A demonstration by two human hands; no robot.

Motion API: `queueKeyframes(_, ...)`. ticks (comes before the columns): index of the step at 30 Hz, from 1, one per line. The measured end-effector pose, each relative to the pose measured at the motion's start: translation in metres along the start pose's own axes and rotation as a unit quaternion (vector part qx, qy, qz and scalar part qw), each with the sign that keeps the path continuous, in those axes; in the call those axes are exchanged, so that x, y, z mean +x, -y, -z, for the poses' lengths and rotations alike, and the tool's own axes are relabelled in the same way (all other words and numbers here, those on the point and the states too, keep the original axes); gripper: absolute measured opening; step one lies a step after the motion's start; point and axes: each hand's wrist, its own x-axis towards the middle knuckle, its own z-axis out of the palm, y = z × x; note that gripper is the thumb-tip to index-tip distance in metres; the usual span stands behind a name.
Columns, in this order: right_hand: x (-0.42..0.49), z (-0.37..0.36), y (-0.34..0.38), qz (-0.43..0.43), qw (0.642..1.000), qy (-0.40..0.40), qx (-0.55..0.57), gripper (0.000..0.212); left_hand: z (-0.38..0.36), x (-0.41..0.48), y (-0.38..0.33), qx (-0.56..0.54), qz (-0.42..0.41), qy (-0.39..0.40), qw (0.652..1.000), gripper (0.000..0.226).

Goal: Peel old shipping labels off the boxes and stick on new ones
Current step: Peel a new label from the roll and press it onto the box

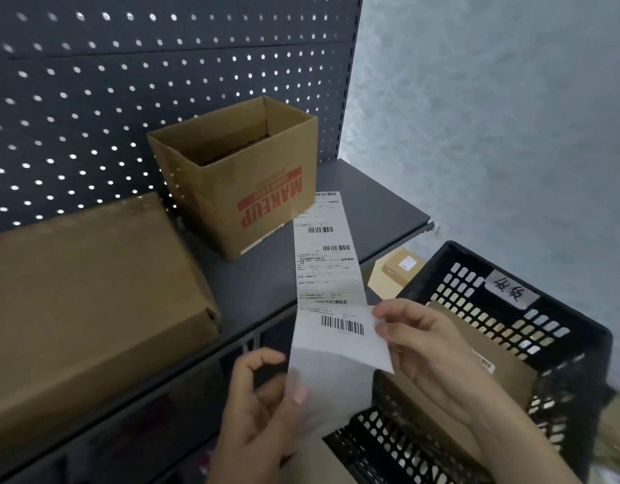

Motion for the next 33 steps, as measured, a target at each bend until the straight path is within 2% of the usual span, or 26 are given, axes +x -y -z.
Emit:
queueKeyframes(5,-0.011,0.008,-0.006,-0.009,0.999,0.002,-0.042,0.015,-0.007,-0.004,-0.007,0.137,-0.062,-0.010,0.989,0.012)
queueKeyframes(7,-0.015,0.011,-0.007,-0.018,0.996,0.001,-0.085,0.016,-0.007,-0.007,-0.006,0.179,-0.089,-0.008,0.980,0.012)
queueKeyframes(9,-0.018,0.012,-0.008,-0.011,0.984,-0.004,-0.180,0.017,-0.005,-0.008,-0.001,0.207,-0.105,-0.014,0.973,0.023)
queueKeyframes(10,-0.020,0.012,-0.008,0.011,0.968,-0.017,-0.251,0.017,-0.004,-0.009,0.002,0.210,-0.106,-0.017,0.972,0.026)
queueKeyframes(12,-0.024,0.010,-0.008,0.093,0.911,-0.062,-0.396,0.019,-0.004,-0.010,0.004,0.217,-0.107,-0.026,0.970,0.025)
queueKeyframes(14,-0.032,0.002,-0.004,0.186,0.863,-0.077,-0.463,0.013,-0.005,-0.012,0.002,0.230,-0.110,-0.025,0.967,0.015)
queueKeyframes(15,-0.037,-0.004,-0.002,0.218,0.854,-0.051,-0.469,0.009,-0.006,-0.013,0.002,0.233,-0.110,-0.022,0.966,0.010)
queueKeyframes(17,-0.046,-0.017,0.000,0.253,0.835,0.040,-0.487,0.014,-0.008,-0.013,0.000,0.223,-0.106,-0.017,0.969,0.010)
queueKeyframes(20,-0.047,-0.027,-0.007,0.260,0.804,0.111,-0.523,0.023,-0.009,-0.013,0.000,0.204,-0.119,0.002,0.972,0.024)
queueKeyframes(23,-0.044,-0.031,-0.013,0.272,0.804,0.123,-0.514,0.016,-0.011,-0.011,-0.002,0.186,-0.125,0.001,0.975,0.020)
queueKeyframes(26,-0.043,-0.033,-0.013,0.264,0.826,0.124,-0.483,0.011,-0.011,-0.010,-0.004,0.192,-0.134,0.002,0.972,0.009)
queueKeyframes(33,-0.040,-0.034,-0.012,0.231,0.857,0.102,-0.449,0.008,-0.011,-0.008,-0.005,0.212,-0.138,-0.005,0.968,0.013)
